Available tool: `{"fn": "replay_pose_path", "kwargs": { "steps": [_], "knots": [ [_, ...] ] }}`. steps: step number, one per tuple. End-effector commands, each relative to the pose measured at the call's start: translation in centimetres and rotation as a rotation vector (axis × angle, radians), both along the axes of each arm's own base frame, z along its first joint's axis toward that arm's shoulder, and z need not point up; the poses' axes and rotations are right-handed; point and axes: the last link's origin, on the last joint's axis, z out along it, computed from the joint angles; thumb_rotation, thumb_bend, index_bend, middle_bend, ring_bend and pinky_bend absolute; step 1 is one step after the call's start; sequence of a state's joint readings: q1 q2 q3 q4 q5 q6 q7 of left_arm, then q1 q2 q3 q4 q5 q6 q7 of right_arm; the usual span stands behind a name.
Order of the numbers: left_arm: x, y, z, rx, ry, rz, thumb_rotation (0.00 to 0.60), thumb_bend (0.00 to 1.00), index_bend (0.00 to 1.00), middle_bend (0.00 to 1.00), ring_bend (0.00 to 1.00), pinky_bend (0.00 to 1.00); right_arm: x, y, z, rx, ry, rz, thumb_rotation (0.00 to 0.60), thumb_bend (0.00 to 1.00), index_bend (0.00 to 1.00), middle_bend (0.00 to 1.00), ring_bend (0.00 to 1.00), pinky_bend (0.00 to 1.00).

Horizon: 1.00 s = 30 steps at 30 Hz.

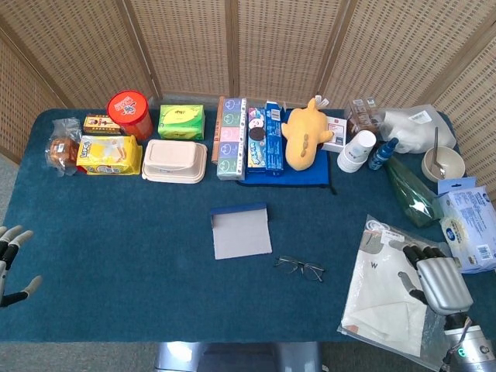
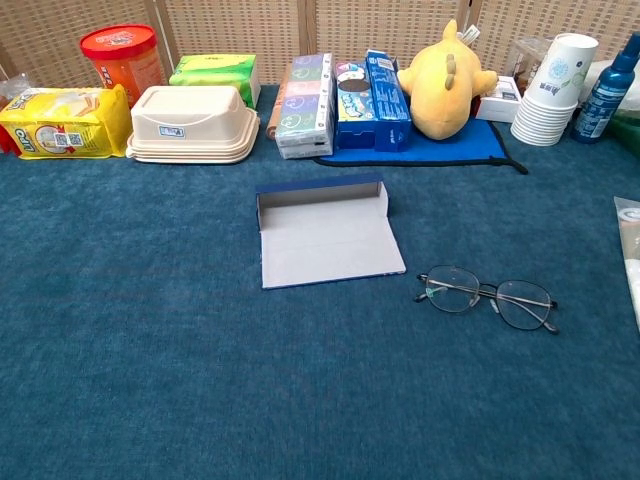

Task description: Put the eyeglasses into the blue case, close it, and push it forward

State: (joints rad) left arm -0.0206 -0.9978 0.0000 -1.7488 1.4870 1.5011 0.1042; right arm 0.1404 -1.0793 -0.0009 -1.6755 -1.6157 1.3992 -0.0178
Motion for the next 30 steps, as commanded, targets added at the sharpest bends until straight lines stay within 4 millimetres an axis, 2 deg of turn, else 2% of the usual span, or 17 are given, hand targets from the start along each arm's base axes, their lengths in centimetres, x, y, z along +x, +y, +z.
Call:
{"fn": "replay_pose_path", "kwargs": {
  "steps": [1,8,11,18,26,30],
  "knots": [
    [0.7,0.1,0.5,0.002,-0.013,-0.028,0.546,0.21,0.15,0.13,0.08,0.06,1.4,-0.6,-1.5,0.078,-0.046,0.047,0.6,0.38,0.25,0.34,0.27,0.36],
    [1.7,0.9,1.1,0.001,-0.022,-0.063,0.541,0.21,0.15,0.13,0.08,0.06,4.1,-1.9,-4.5,0.213,-0.075,0.122,0.6,0.37,0.25,0.34,0.27,0.35],
    [2.3,1.6,1.6,-0.003,-0.015,-0.082,0.541,0.21,0.14,0.13,0.08,0.06,5.9,-2.8,-6.7,0.284,-0.074,0.166,0.6,0.37,0.25,0.34,0.27,0.35],
    [2.9,2.6,2.0,-0.005,-0.031,-0.105,0.544,0.21,0.14,0.13,0.08,0.06,8.8,-3.5,-10.2,0.379,-0.073,0.211,0.6,0.37,0.25,0.34,0.27,0.36],
    [2.4,2.8,2.0,-0.011,-0.04,-0.097,0.542,0.21,0.14,0.13,0.07,0.06,10.7,-4.7,-12.6,0.368,-0.048,0.237,0.6,0.37,0.24,0.33,0.27,0.35],
    [1.9,2.8,2.0,-0.013,-0.045,-0.088,0.537,0.21,0.14,0.13,0.07,0.06,11.1,-5.3,-13.5,0.33,-0.017,0.219,0.6,0.37,0.23,0.32,0.27,0.35]
  ]
}}
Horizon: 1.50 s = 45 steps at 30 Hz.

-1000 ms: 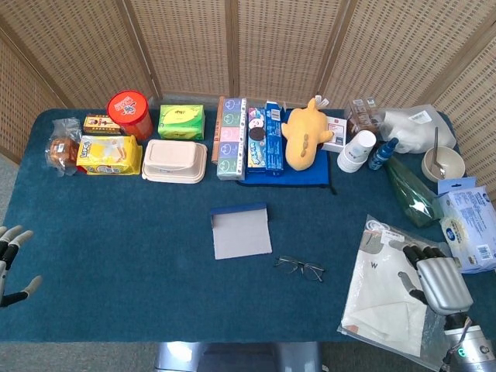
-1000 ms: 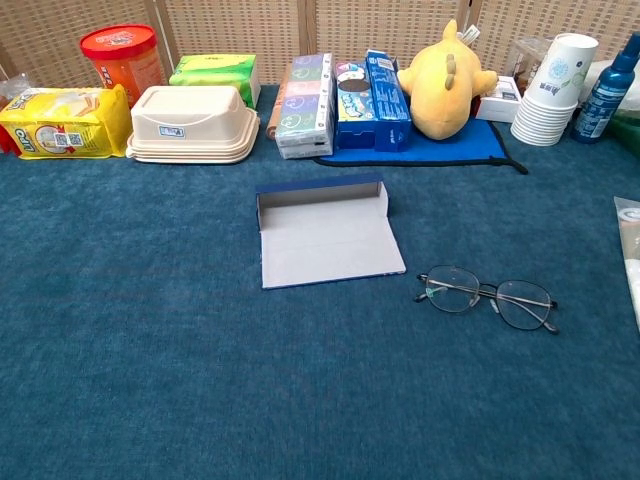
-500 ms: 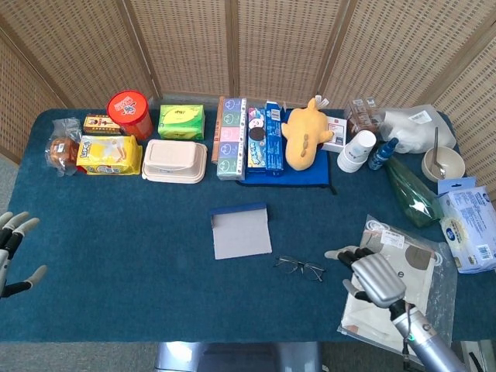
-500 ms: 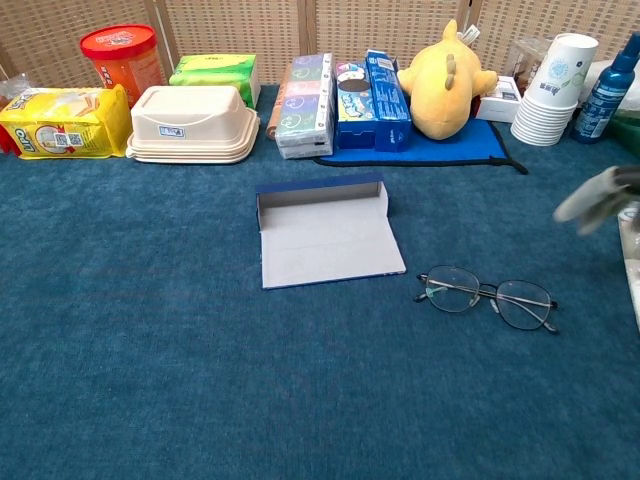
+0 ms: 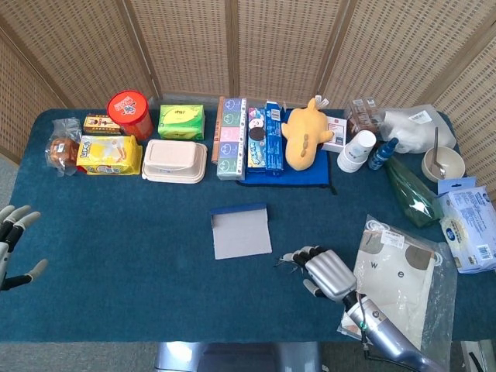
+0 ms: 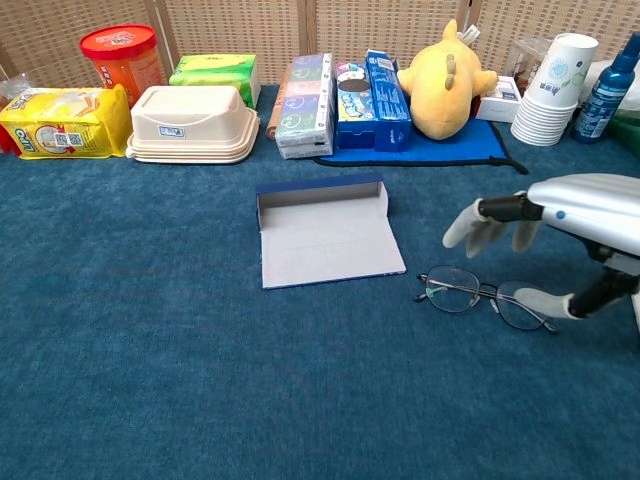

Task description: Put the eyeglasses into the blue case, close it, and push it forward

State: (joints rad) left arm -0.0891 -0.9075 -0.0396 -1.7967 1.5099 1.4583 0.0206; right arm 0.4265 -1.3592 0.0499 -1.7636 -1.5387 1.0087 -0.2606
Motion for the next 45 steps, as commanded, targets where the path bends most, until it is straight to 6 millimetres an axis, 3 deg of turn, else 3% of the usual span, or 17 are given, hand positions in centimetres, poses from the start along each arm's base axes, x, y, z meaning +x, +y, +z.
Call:
{"fn": "replay_pose_path", "kwargs": {
  "steps": [1,5,12,19,45],
  "knots": [
    [-0.3,0.0,-0.1,-0.002,-0.003,0.005,0.537,0.21,0.14,0.13,0.07,0.06,0.4,-0.6,-0.9,-0.032,0.021,-0.012,0.6,0.37,0.22,0.32,0.26,0.34],
    [-0.5,0.1,-0.3,-0.01,-0.004,0.009,0.542,0.21,0.14,0.13,0.07,0.06,0.3,-0.8,-1.5,-0.054,0.063,-0.034,0.599,0.36,0.16,0.27,0.22,0.3],
    [-0.9,0.3,-0.8,-0.026,-0.006,0.014,0.544,0.21,0.16,0.13,0.08,0.06,0.7,-0.6,-2.2,-0.078,0.093,-0.059,0.597,0.24,0.11,0.21,0.19,0.29],
    [-1.2,0.4,-0.9,-0.029,-0.007,0.019,0.54,0.21,0.17,0.13,0.08,0.06,1.3,-0.4,-2.7,-0.097,0.097,-0.08,0.6,0.2,0.19,0.2,0.19,0.28],
    [-2.3,0.0,-0.3,-0.011,-0.025,0.025,0.543,0.21,0.17,0.13,0.08,0.07,1.7,-1.6,-5.6,-0.134,0.126,-0.103,0.6,0.2,0.24,0.21,0.19,0.28]
  ]
}}
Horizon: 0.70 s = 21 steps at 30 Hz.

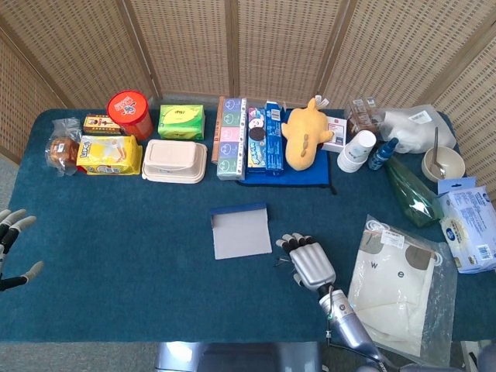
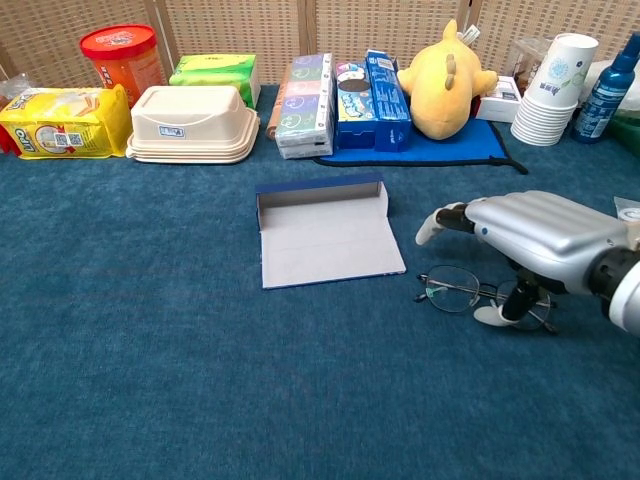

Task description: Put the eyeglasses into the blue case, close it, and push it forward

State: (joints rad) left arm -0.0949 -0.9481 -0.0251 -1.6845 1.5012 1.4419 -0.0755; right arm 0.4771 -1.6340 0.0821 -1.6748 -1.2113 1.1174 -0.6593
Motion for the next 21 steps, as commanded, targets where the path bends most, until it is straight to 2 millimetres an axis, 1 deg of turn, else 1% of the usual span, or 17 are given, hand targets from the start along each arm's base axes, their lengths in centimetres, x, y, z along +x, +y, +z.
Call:
{"fn": "replay_pose_path", "kwargs": {
  "steps": [1,6,12,21],
  "knots": [
    [0.0,0.0,0.1,0.003,-0.001,-0.002,0.542,0.21,0.17,0.13,0.08,0.07,-0.1,-0.2,-0.1,-0.008,0.006,0.008,0.6,0.2,0.24,0.21,0.19,0.29],
    [-0.1,-0.1,0.2,0.008,-0.001,-0.004,0.54,0.21,0.17,0.13,0.07,0.07,-0.5,-0.8,-0.1,-0.031,0.023,0.03,0.6,0.2,0.29,0.22,0.19,0.28],
    [-0.2,-0.2,0.2,0.008,-0.003,-0.004,0.542,0.21,0.17,0.13,0.07,0.07,-0.8,-1.3,-0.2,-0.042,0.026,0.033,0.6,0.23,0.37,0.23,0.22,0.29],
    [-0.3,-0.1,0.2,0.013,-0.007,-0.004,0.542,0.21,0.17,0.12,0.07,0.07,-1.1,-1.9,-0.5,-0.052,0.028,0.028,0.6,0.32,0.49,0.29,0.25,0.32]
  ]
}}
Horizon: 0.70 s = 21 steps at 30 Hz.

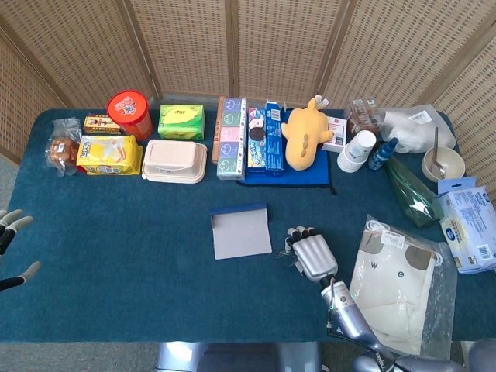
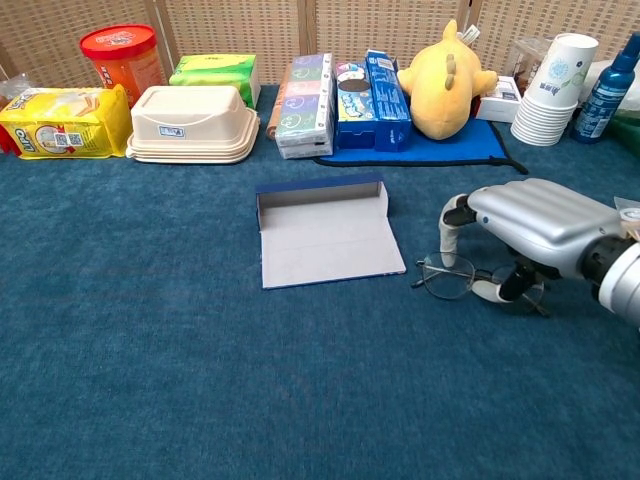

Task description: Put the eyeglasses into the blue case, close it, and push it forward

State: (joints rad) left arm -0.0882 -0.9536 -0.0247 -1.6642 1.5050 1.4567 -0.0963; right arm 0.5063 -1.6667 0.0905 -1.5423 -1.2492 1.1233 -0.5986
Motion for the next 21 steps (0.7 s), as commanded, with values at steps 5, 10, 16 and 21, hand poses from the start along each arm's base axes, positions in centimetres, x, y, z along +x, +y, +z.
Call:
{"fn": "replay_pose_path", "kwargs": {
  "steps": [5,10,16,21],
  "knots": [
    [0.1,0.1,0.0,0.002,-0.003,-0.008,0.542,0.21,0.17,0.12,0.07,0.07,0.0,-0.1,-0.1,0.009,-0.003,-0.011,0.6,0.34,0.55,0.33,0.27,0.34],
    [0.1,0.1,0.0,0.003,-0.003,-0.01,0.542,0.21,0.17,0.12,0.07,0.07,0.2,0.0,-0.1,0.017,-0.011,-0.012,0.6,0.35,0.58,0.35,0.29,0.35],
    [0.1,0.1,0.0,0.005,-0.005,-0.012,0.54,0.21,0.17,0.12,0.07,0.07,0.9,-0.1,-0.1,0.035,-0.025,0.0,0.6,0.35,0.59,0.36,0.3,0.35],
    [0.1,0.1,0.1,0.011,-0.004,-0.016,0.545,0.21,0.17,0.12,0.07,0.07,2.2,-0.3,-0.1,0.073,-0.049,0.016,0.6,0.34,0.59,0.36,0.3,0.35]
  ]
}}
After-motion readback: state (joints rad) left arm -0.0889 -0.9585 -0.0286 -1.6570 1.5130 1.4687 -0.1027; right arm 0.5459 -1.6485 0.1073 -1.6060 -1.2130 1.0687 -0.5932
